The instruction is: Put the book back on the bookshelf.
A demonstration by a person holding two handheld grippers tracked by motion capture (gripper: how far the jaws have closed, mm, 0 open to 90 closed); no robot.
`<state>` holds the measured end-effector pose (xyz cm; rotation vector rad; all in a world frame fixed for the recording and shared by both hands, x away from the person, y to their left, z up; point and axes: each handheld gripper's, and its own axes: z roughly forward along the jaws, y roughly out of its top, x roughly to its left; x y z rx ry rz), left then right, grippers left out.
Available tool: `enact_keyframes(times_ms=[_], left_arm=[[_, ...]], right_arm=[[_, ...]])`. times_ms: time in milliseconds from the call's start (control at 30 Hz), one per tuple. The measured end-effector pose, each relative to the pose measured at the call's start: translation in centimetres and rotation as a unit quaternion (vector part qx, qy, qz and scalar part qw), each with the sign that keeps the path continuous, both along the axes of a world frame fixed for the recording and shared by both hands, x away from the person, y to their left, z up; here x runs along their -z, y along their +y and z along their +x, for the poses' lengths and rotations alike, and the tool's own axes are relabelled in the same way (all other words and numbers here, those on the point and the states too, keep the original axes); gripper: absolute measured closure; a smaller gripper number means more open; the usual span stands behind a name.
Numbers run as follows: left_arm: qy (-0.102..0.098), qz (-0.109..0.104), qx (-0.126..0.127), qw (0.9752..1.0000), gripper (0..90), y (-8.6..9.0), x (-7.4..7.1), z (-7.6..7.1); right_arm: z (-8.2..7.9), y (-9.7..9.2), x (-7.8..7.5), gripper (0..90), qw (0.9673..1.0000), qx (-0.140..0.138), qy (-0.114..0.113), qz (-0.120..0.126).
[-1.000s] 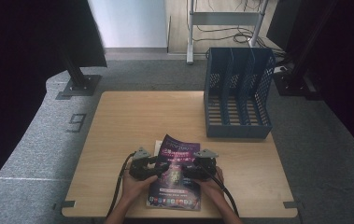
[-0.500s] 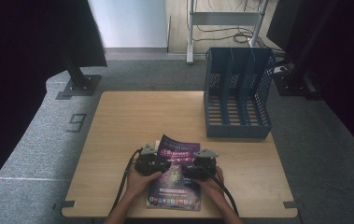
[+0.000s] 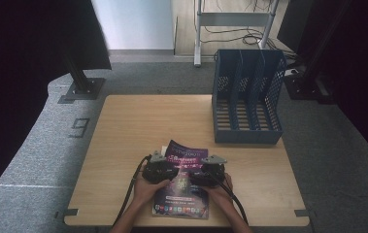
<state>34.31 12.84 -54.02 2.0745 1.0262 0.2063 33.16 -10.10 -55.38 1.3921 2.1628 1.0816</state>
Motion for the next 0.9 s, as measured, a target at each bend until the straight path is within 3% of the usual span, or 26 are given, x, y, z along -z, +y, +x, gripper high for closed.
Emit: enact_keyframes(times_ms=[167,600,900], left_arm=[[-0.002,-0.001,0.0,1.0,52.9,0.06,-0.06,0.02],[-0.043,0.01,-0.003,0.999,65.0,-0.6,-0.18,-0.6],[-0.048,0.01,-0.005,0.9988,67.5,-0.81,-0.02,-0.6]], right_arm=[[0.0,-0.01,0.0,12.8,1.0,-0.001,0.0,-0.001],[0.0,0.0,0.0,12.8,1.0,-0.001,0.0,-0.001],[-0.01,0.0,0.0,12.9,1.0,-0.001,-0.001,-0.002]])
